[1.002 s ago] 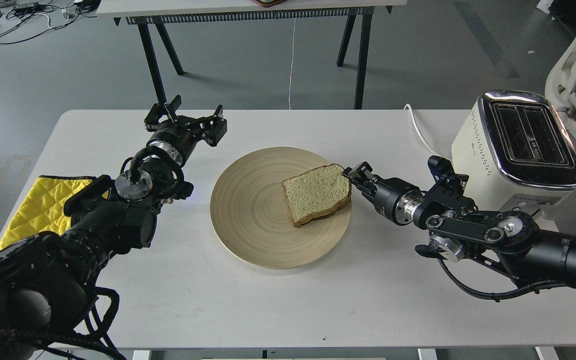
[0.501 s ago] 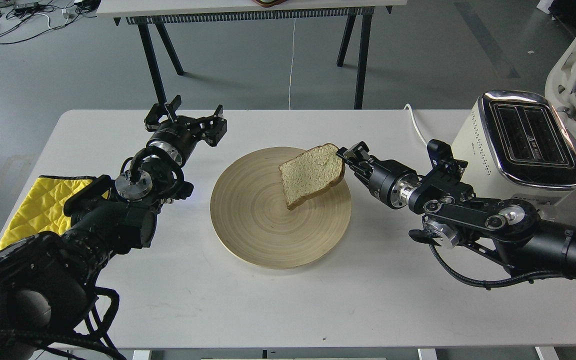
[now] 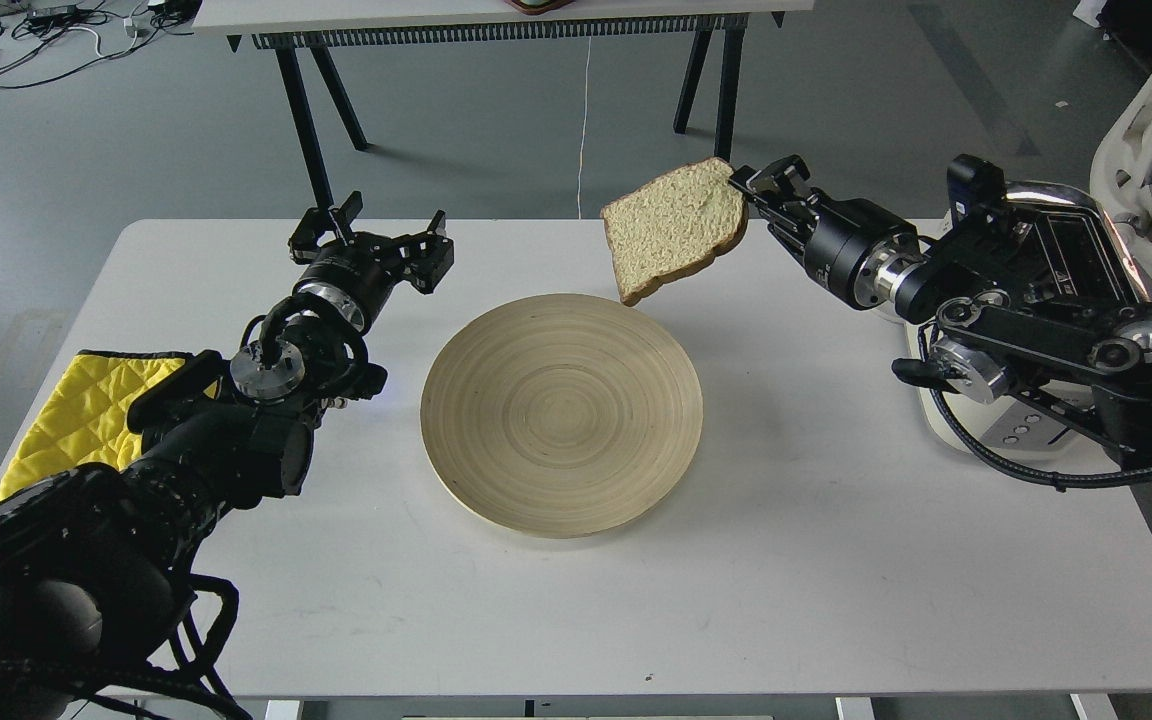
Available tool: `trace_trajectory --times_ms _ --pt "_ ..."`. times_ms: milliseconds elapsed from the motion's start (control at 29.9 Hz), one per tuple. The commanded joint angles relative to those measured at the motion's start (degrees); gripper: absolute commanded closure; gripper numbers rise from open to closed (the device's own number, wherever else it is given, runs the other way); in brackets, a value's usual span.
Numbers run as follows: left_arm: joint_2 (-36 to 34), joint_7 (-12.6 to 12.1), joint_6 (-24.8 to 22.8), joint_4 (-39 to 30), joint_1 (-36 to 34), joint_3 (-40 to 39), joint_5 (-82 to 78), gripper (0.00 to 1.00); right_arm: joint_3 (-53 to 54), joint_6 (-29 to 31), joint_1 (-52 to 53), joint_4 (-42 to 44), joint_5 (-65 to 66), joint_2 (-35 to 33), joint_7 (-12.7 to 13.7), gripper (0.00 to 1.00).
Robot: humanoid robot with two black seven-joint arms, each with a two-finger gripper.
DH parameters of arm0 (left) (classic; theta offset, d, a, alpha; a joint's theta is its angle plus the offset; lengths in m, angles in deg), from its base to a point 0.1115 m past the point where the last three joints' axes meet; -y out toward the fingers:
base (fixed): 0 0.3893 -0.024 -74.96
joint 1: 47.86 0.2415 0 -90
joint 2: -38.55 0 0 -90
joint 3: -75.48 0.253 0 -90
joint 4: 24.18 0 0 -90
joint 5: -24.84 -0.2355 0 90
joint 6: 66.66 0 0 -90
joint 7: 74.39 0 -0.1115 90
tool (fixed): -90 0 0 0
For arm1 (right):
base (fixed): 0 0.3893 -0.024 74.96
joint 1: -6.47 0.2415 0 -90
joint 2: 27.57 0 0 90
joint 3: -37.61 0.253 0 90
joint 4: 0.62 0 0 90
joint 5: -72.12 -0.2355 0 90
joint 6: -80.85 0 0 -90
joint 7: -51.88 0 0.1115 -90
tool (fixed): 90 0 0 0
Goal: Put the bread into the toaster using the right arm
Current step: 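Carry the bread slice with the right gripper up over the toaster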
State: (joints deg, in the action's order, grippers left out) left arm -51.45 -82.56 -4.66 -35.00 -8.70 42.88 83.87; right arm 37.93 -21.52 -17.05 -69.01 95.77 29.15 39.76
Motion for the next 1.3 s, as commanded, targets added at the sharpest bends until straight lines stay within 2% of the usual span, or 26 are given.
trace_trajectory --times_ms 0,134,468,768,936,1270 --pt "0.0 0.0 0.0 0.0 -0.1 0.0 -0.1 0.0 -0.8 -0.4 3.2 -1.1 0.1 -6.0 0.0 0.99" --pt "0.0 0.0 0.0 0.0 -0.1 0.0 -0.1 0.0 -5.3 -0.3 8.0 -1.2 2.6 -12.9 0.0 0.99" --pt "0.0 0.0 0.0 0.0 -0.1 0.0 0.0 0.0 -22.4 -0.5 21.5 -2.6 5.9 -24.3 -0.1 0.99" --pt "0.0 0.0 0.0 0.0 -0.1 0.0 0.0 0.0 -25.4 -0.5 25.1 -6.0 12.9 -35.1 0.1 0.99" --pt "0.0 0.0 0.0 0.0 -0.1 0.0 -0.1 0.0 -26.9 -0.5 25.0 -6.0 12.8 -37.6 0.2 0.99" --pt "0.0 0.0 0.0 0.0 -0.1 0.0 -0.1 0.0 -32.0 -0.7 24.9 -7.5 12.3 -37.7 0.4 0.99"
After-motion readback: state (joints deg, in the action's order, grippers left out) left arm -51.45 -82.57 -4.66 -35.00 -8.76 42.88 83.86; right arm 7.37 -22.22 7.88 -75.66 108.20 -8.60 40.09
